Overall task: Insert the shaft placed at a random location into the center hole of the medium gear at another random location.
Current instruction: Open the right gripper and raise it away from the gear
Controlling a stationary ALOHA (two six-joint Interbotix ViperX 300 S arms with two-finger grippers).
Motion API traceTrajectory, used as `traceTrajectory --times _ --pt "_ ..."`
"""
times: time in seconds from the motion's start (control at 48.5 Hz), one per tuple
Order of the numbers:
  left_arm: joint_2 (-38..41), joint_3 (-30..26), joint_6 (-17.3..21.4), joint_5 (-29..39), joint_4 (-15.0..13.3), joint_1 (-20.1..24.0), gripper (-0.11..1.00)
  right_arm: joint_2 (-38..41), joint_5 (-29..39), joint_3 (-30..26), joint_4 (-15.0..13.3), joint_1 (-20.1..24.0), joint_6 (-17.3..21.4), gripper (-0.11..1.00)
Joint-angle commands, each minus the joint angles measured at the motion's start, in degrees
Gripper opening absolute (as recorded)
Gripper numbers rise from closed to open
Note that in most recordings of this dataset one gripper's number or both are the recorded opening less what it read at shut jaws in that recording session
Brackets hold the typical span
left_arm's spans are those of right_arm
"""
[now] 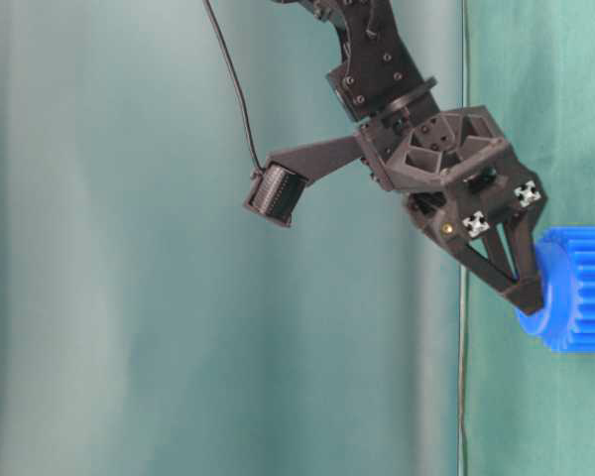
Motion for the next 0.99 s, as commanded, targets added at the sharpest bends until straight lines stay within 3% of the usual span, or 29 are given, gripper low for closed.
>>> traceTrajectory --times 0.0,0.454,0.97 --pt "0.35 -0.79 0.09 -0.26 0.09 0.18 0.0 -1.14 -0.26 -0.97 0.09 0.0 -0.09 0.86" --pt "0.35 -0.79 0.09 -0.26 0.09 0.18 0.0 -12.3 3.16 0.79 -0.26 0.0 -0.7 0.83" --pt "0.35 -0.79 0.0 -0.26 0.09 0.18 0.0 -18.37 6.33 5.89 -0.18 0.09 -0.18 0.83"
